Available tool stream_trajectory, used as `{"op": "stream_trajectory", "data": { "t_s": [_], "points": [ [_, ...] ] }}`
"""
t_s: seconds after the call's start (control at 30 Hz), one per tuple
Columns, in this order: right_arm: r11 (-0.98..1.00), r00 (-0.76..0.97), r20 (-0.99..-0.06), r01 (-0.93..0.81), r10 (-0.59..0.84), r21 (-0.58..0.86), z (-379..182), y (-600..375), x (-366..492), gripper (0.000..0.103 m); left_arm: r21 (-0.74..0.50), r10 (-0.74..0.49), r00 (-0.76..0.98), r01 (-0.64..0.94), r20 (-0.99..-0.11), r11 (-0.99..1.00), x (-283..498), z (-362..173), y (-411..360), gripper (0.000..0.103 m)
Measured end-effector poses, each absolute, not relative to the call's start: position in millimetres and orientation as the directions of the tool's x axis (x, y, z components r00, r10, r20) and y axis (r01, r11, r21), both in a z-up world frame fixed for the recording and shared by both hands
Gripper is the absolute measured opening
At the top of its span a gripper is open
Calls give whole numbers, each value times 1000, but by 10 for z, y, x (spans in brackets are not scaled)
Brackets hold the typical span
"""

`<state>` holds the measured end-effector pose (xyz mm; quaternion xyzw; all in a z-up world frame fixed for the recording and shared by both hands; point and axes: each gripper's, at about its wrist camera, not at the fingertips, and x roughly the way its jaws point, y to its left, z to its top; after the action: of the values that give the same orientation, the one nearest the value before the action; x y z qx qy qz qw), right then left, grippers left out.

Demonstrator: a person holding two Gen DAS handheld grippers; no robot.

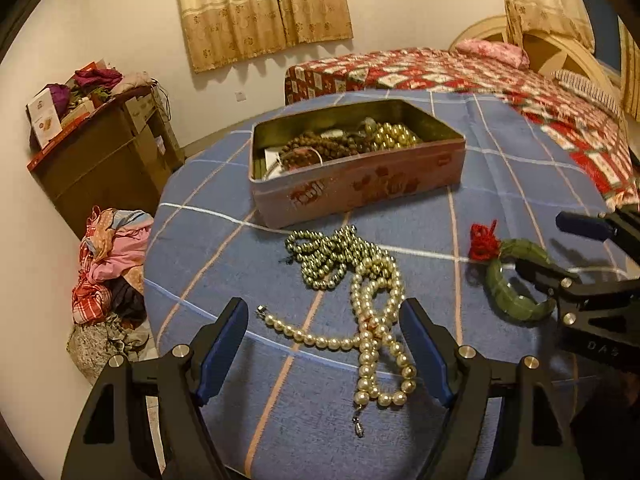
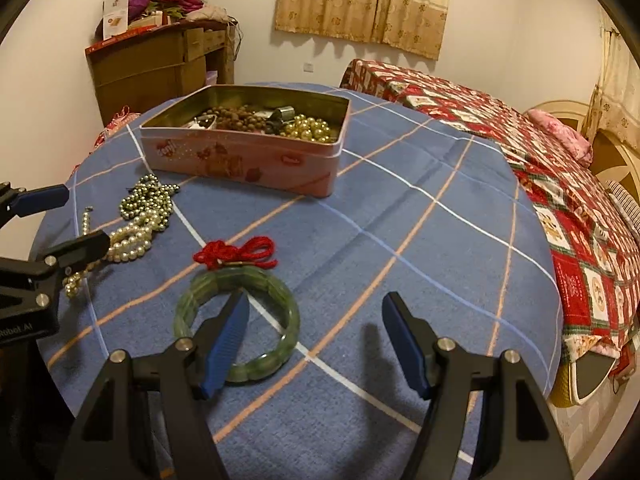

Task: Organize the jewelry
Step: 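Grasp the pearl necklace with the left gripper while the right grasps the green jade bangle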

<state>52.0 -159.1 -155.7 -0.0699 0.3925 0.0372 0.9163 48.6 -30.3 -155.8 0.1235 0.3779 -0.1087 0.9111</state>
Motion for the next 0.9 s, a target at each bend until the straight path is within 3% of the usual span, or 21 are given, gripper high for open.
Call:
{"op": "stream_trajectory", "data": {
  "t_s": [0.2,0.3,0.37,0.43,0.47,0.6,0.73,0.9],
  "points": [
    [988,687,-726,-124,23,-86,-1574,-1600,521,68,136,-106,662,304,-742,943,544,-1671,-284,78],
    [989,681,-731,-134,41,-69,-1587,-1597,531,50,122,-120,656,311,-746,943,551,-1672,-258,78],
    [987,673,-738,-148,56,-61,-1600,-1579,534,28,122,-130,654,325,-745,938,537,-1670,-271,73],
    [984,673,-737,-165,63,-66,-1598,-1541,518,18,108,-162,639,362,-752,926,511,-1659,-308,47],
    [982,672,-738,-174,65,-71,-1597,-1519,508,12,95,-176,629,374,-757,923,508,-1652,-319,42],
    [981,679,-730,-181,74,-69,-1568,-1512,480,10,86,-196,617,397,-762,914,467,-1636,-337,20],
    [981,701,-711,-173,56,-93,-1488,-1485,437,9,115,-172,638,382,-750,917,428,-1602,-314,12],
    [980,729,-684,-158,32,-123,-1389,-1492,415,9,118,-172,684,355,-709,927,406,-1398,-236,11]
  ]
}}
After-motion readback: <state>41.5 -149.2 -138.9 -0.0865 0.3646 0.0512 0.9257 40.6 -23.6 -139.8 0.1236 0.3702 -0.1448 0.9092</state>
